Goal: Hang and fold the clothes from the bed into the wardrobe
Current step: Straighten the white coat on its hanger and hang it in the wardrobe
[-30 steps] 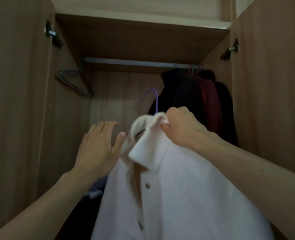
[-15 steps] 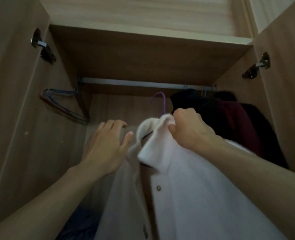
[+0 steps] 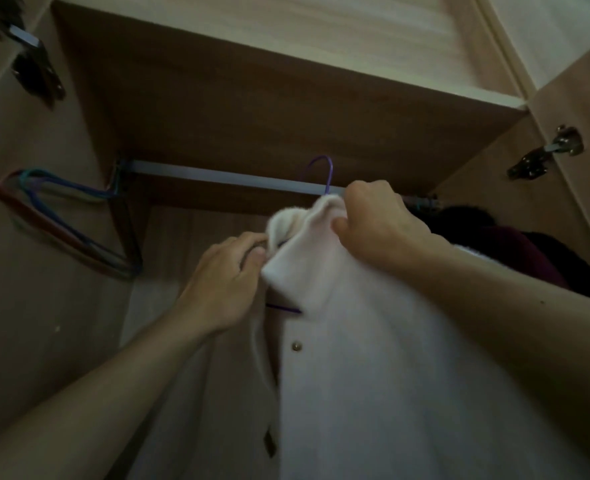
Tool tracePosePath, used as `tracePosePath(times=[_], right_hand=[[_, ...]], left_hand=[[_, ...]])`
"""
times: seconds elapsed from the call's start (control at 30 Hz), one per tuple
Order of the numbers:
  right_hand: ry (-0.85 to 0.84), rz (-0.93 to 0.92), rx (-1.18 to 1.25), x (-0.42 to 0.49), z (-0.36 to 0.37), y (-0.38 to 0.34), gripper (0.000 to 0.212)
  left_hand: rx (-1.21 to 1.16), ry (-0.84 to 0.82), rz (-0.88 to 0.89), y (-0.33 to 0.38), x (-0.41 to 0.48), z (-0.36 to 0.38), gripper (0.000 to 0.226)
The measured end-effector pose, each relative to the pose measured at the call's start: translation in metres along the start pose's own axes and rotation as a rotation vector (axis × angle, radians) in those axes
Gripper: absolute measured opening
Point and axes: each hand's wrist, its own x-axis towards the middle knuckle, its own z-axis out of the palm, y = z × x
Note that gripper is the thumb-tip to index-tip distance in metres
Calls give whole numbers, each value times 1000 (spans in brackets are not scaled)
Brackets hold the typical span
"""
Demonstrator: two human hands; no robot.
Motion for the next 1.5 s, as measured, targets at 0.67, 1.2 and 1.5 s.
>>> tracePosePath(times=[0.67, 1.2, 1.5], right_hand=[[58, 15, 29, 84, 58, 10, 13], [43, 32, 56, 140, 104, 14, 10], [68, 80, 28, 172, 118, 22, 8]], left_hand=[[-196, 15, -36, -36, 54, 33, 53], [-204, -12, -57, -60, 96, 75, 61], [-188, 28, -40, -72, 123, 91, 52]])
